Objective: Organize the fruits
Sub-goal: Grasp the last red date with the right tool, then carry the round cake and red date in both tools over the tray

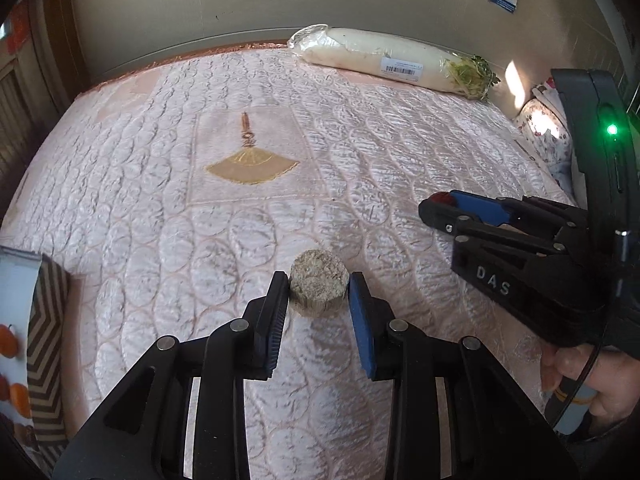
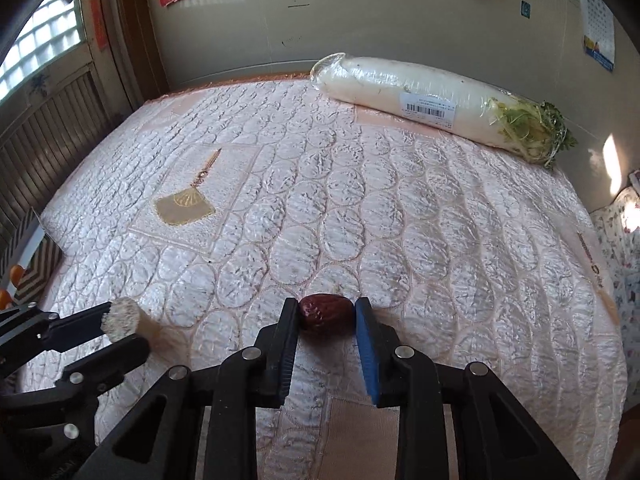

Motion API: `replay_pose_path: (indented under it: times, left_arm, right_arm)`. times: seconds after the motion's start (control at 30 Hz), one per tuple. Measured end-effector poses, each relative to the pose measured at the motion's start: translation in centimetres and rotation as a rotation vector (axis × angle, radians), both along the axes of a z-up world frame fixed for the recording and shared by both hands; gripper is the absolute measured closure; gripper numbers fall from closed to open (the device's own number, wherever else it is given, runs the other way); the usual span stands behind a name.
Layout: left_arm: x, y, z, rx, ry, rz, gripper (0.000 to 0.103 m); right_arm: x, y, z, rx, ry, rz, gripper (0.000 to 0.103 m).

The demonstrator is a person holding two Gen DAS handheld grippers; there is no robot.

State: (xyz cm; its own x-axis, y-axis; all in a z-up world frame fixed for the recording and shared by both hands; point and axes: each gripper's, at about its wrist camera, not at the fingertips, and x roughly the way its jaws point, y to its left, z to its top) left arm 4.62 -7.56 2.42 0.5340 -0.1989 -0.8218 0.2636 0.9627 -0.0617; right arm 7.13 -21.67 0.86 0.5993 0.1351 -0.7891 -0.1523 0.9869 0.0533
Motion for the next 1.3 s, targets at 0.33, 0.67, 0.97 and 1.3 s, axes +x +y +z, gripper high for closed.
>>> replay_pose_path:
  times: [0.33, 0.67, 0.97, 1.3]
  left_arm:
    - [-2.6, 2.7, 0.3, 0.015, -0.023, 0.057, 0.073]
    - [-5.5, 6.8, 0.8, 0.038, -0.067, 0.131, 0.073]
    - [-7.8, 10.8, 1.9, 0.054, -0.112, 0.205, 0.073]
    - [-9.6, 15.9, 2.9, 0.066, -0.146, 0.299, 0.073]
  right_arm:
    - [-4.2, 1.0, 1.1, 0.054, -0.028, -0.028, 0.076]
    - [-8.3, 5.7, 2.1, 0.051, -0.068, 0.043, 0.076]
    - [-10.0, 10.4, 2.9, 0.051, -0.082, 0.144, 0.076]
    - [-11.2, 16.7, 3.7, 0.039, -0.094, 0.284, 0.076]
